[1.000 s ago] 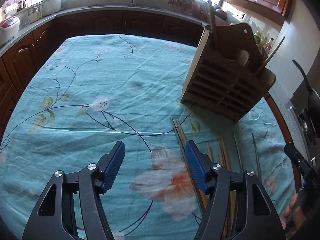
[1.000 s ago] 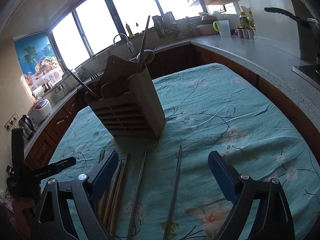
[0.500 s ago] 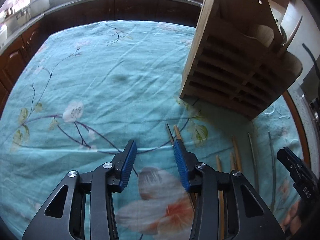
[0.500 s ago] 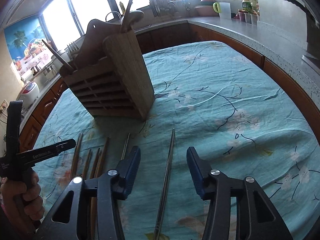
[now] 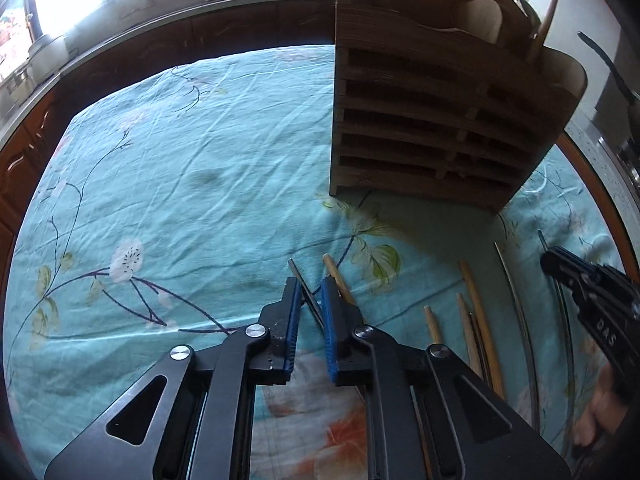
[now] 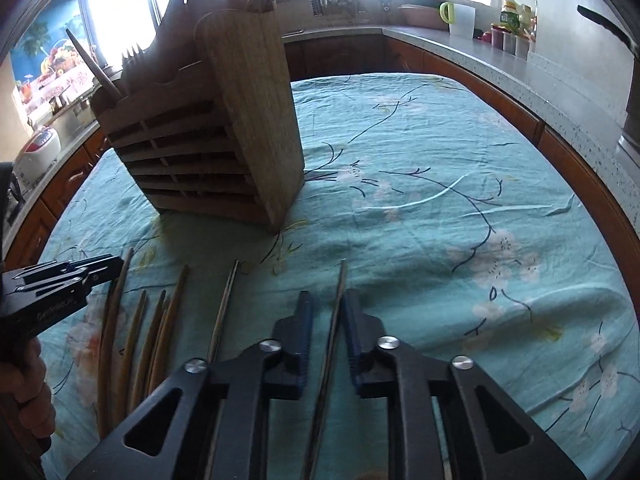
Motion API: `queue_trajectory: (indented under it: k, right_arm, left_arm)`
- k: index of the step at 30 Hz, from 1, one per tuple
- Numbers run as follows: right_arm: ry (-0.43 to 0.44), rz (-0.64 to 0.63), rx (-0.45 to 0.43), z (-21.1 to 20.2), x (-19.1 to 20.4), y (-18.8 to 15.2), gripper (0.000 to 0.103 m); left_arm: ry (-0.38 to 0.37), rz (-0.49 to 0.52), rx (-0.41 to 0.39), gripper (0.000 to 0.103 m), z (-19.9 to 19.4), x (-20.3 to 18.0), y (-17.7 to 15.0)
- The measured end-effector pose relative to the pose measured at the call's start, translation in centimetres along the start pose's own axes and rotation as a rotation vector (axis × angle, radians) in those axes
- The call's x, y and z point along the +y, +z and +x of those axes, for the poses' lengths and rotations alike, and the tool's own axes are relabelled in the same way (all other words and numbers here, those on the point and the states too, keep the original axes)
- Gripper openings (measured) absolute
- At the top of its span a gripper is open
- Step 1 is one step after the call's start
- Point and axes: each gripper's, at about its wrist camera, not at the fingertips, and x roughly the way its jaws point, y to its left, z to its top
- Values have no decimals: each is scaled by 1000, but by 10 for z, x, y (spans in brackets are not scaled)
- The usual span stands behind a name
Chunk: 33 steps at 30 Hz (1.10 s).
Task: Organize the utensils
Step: 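Grasp a metal chopstick with the right gripper while the left grasps a wooden chopstick, then lift both held chopsticks up and carry them above the wooden holder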
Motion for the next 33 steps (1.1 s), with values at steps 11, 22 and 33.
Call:
queue_trajectory:
  k: [11, 22, 33]
  right_arm:
    - [94, 72, -6, -11, -8, -3, 4]
    - [181, 67, -159, -84, 4, 9, 4]
    - [225, 28, -329, -161, 17, 26, 4]
  left_arm:
    - [-82, -63, -15, 3, -24, 22, -16]
    - [-188, -104, -184, 3, -117, 34, -18]
    - [-240, -100, -355, 3, -197, 39, -19]
